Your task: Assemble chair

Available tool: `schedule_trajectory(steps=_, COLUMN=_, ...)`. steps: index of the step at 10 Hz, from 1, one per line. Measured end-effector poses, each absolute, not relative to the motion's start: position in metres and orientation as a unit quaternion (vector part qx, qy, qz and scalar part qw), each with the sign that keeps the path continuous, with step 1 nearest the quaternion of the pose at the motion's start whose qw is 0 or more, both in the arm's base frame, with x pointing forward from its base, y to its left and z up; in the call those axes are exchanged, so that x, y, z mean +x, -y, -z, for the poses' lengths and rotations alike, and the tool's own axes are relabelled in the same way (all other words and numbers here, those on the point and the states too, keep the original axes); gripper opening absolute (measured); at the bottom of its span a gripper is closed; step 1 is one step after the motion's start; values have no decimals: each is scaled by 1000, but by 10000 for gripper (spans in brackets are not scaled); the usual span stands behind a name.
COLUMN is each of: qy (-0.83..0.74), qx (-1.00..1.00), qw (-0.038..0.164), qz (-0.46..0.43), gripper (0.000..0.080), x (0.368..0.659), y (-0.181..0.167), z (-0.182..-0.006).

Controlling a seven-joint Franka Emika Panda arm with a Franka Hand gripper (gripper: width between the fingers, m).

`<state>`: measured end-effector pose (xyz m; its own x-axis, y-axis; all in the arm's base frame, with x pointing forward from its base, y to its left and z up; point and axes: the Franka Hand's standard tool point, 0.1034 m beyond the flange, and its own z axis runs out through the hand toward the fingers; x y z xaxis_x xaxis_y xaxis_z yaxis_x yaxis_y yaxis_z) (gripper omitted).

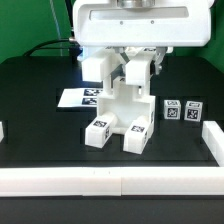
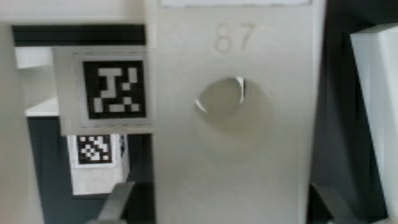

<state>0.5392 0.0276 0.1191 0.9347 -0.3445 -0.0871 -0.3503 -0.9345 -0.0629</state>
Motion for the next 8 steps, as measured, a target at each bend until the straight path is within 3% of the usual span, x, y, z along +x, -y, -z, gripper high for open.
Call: schedule_trajectory(steps=8, qy=-178, qx=-983, qw=37, qz=-34, gripper=288, x=541, y=-25, z=-117)
